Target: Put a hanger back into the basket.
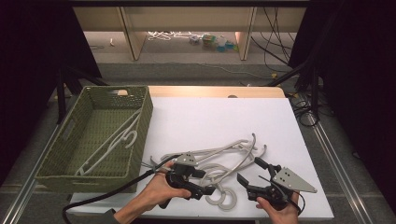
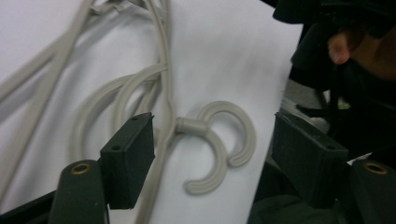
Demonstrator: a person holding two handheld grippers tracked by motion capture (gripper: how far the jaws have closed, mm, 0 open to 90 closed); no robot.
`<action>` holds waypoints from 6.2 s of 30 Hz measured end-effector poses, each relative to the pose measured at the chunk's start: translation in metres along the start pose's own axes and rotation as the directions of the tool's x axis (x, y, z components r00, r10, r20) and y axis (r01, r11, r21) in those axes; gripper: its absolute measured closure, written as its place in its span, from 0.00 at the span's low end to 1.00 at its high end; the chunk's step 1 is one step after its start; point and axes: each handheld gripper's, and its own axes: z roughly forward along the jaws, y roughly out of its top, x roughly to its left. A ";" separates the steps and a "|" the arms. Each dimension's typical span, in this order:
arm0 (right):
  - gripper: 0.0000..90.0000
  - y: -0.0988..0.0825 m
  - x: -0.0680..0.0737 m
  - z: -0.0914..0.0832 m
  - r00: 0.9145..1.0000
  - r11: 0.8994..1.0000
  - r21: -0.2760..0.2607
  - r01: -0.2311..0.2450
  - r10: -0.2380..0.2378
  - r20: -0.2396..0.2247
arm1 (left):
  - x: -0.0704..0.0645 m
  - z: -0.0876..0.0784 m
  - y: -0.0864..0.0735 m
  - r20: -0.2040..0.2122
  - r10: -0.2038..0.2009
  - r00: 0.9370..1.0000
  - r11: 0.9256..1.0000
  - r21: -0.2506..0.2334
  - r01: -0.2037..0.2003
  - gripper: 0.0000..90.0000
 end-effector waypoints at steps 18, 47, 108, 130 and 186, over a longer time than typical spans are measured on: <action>0.17 -0.001 0.000 0.001 1.000 1.000 0.007 0.003 -0.003 -0.002 | 0.011 0.033 -0.015 -0.079 0.062 0.995 0.993 0.109 -0.053 0.49; 0.18 -0.001 0.000 -0.001 1.000 1.000 0.020 0.005 -0.006 0.004 | 0.014 0.050 -0.011 -0.121 0.187 0.975 0.956 0.251 -0.152 0.78; 0.18 0.001 -0.004 -0.004 1.000 1.000 -0.015 -0.008 0.008 0.030 | 0.038 -0.132 0.052 0.079 -0.103 0.992 0.941 -0.314 0.123 0.91; 0.18 0.000 -0.003 0.000 1.000 1.000 -0.026 -0.007 0.008 0.027 | 0.047 -0.232 0.061 -0.011 -0.128 0.992 0.902 -0.417 0.112 0.91; 0.18 -0.001 -0.001 0.003 1.000 1.000 0.004 -0.005 0.005 0.019 | 0.155 -0.323 -0.023 -0.364 -0.231 0.903 0.960 -0.235 0.150 0.91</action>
